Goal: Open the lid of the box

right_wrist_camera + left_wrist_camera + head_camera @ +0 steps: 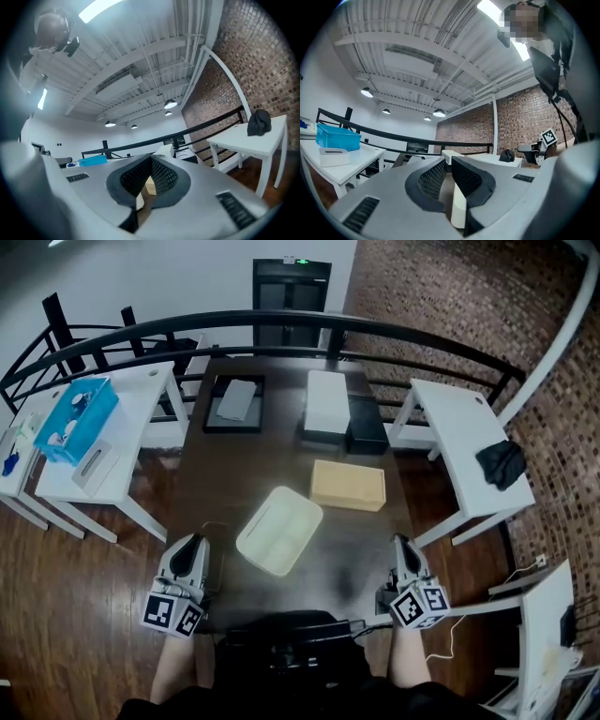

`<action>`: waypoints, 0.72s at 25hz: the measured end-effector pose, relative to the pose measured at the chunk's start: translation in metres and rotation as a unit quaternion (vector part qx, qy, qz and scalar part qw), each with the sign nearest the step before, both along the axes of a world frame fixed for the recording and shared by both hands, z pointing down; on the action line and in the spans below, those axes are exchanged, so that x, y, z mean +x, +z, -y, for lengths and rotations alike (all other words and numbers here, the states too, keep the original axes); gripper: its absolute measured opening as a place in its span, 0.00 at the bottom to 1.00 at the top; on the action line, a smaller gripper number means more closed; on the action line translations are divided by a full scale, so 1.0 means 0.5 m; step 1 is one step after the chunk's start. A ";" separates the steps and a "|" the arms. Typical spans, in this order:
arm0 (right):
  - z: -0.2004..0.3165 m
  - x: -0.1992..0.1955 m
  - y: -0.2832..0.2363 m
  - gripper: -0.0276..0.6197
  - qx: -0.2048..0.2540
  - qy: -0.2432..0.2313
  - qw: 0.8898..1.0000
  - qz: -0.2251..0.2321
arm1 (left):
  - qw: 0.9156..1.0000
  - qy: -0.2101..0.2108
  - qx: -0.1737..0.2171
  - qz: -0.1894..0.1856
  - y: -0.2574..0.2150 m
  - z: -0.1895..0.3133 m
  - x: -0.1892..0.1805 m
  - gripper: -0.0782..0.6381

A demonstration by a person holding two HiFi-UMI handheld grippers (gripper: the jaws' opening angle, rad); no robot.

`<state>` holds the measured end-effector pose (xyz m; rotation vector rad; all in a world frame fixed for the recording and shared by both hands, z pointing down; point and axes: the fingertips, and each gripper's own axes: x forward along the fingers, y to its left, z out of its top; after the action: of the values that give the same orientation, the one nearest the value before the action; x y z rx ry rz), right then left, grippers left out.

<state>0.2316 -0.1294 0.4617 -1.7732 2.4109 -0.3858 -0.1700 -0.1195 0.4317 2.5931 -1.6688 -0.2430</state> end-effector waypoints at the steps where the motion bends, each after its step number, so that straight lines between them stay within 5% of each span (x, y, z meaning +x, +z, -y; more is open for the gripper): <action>1: -0.003 0.000 0.003 0.04 -0.004 0.002 1.000 -0.001 | 1.000 0.004 -0.001 0.000 0.001 -0.001 0.005 0.16; 8: 0.005 -0.015 -0.011 0.05 0.008 -0.006 1.000 -0.009 | 0.999 0.023 0.000 0.033 0.004 -0.011 0.037 0.16; 18: 0.006 -0.023 -0.010 0.05 0.008 -0.012 1.000 -0.013 | 1.000 0.001 -0.011 0.005 0.016 -0.024 -0.003 0.16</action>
<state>0.2200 -0.1323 0.4565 -1.7535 2.4482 -0.3477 -0.1716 -0.1074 0.4397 2.5852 -1.6629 -0.2106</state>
